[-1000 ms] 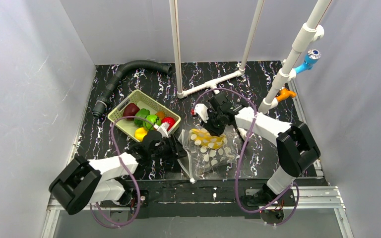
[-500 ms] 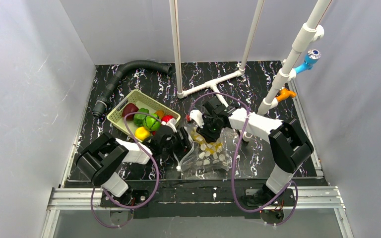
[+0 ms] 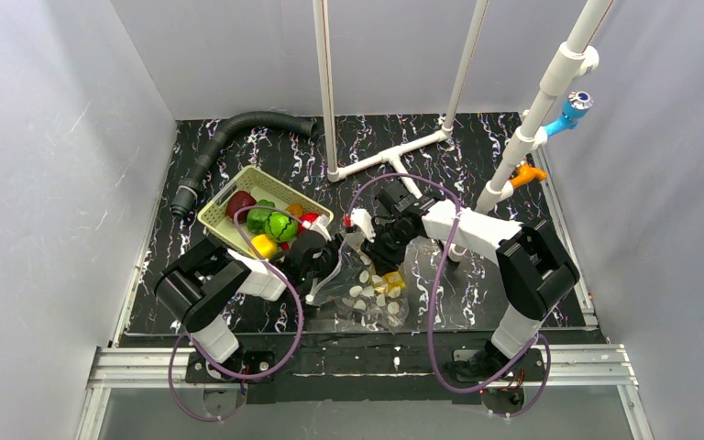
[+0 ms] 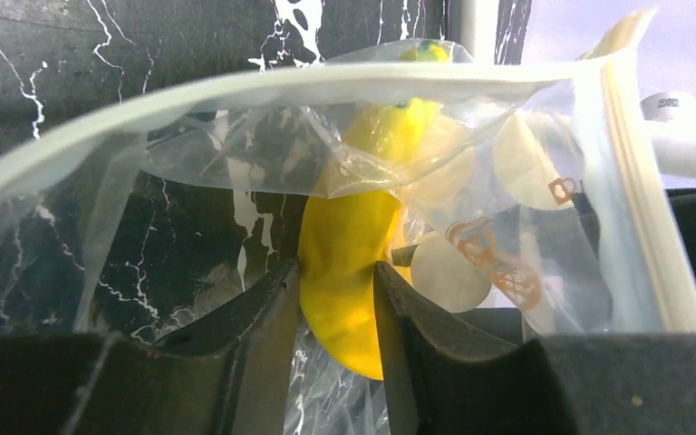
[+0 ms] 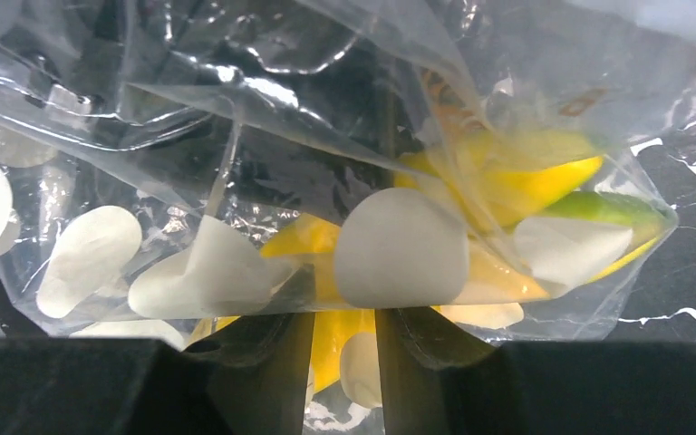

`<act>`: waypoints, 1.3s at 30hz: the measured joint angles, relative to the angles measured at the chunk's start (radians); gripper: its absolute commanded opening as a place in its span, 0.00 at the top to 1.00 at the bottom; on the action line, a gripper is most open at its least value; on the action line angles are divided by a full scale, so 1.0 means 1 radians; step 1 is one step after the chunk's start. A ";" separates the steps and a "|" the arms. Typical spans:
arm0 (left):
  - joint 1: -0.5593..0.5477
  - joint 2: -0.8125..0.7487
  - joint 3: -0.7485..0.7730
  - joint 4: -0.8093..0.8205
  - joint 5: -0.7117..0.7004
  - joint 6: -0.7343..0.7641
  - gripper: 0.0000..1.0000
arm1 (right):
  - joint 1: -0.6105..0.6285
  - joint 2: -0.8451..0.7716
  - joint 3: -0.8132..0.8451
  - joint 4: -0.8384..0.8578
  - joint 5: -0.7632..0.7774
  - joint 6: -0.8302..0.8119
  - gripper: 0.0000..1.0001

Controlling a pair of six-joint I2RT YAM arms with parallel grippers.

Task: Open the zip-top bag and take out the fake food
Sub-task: Pick up the fake fruit from the zipper food storage bag.

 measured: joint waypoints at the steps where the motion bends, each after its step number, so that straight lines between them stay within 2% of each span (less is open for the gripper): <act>1: -0.001 0.002 0.000 0.005 -0.001 0.000 0.70 | 0.000 0.000 0.000 -0.003 -0.006 0.000 0.62; 2: -0.002 0.002 0.000 0.006 -0.002 0.000 0.70 | 0.000 0.000 0.000 -0.005 -0.011 0.000 0.62; 6: -0.004 0.004 0.005 0.001 0.000 0.003 0.49 | 0.000 0.000 0.000 -0.013 -0.024 0.000 0.62; 8: -0.006 0.011 0.018 -0.006 0.006 0.003 0.45 | 0.000 0.000 0.000 -0.015 -0.026 0.001 0.62; 15: -0.011 0.029 0.030 -0.003 0.006 0.012 0.44 | -0.027 -0.006 -0.001 -0.013 -0.012 0.014 0.59; 24: -0.012 0.030 0.030 -0.008 0.002 0.027 0.44 | -0.095 -0.097 -0.055 0.027 -0.012 0.038 0.59; 39: -0.020 0.030 0.030 -0.008 0.007 0.038 0.44 | -0.152 -0.105 -0.129 0.201 0.095 0.184 0.62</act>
